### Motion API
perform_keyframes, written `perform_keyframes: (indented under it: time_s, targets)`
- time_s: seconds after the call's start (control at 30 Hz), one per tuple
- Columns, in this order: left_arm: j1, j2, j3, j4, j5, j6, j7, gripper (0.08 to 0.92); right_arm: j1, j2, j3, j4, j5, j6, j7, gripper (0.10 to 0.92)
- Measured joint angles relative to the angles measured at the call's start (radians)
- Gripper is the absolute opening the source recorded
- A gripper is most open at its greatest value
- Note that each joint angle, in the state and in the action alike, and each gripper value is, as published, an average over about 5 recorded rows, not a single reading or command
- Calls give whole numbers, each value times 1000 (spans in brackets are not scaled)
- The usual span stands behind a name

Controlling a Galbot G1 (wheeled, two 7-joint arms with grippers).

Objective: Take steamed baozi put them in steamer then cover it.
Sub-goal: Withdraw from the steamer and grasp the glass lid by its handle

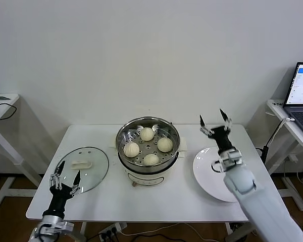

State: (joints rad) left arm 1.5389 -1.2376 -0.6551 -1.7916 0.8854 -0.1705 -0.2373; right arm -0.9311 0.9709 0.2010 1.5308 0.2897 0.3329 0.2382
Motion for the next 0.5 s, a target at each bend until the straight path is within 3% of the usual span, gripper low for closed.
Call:
perform_keyframes:
  time_s: [0.5]
  targets:
    - [-210, -41, 7, 287, 419, -30, -76, 823, -244, 67, 164, 89, -47, 22, 21, 823]
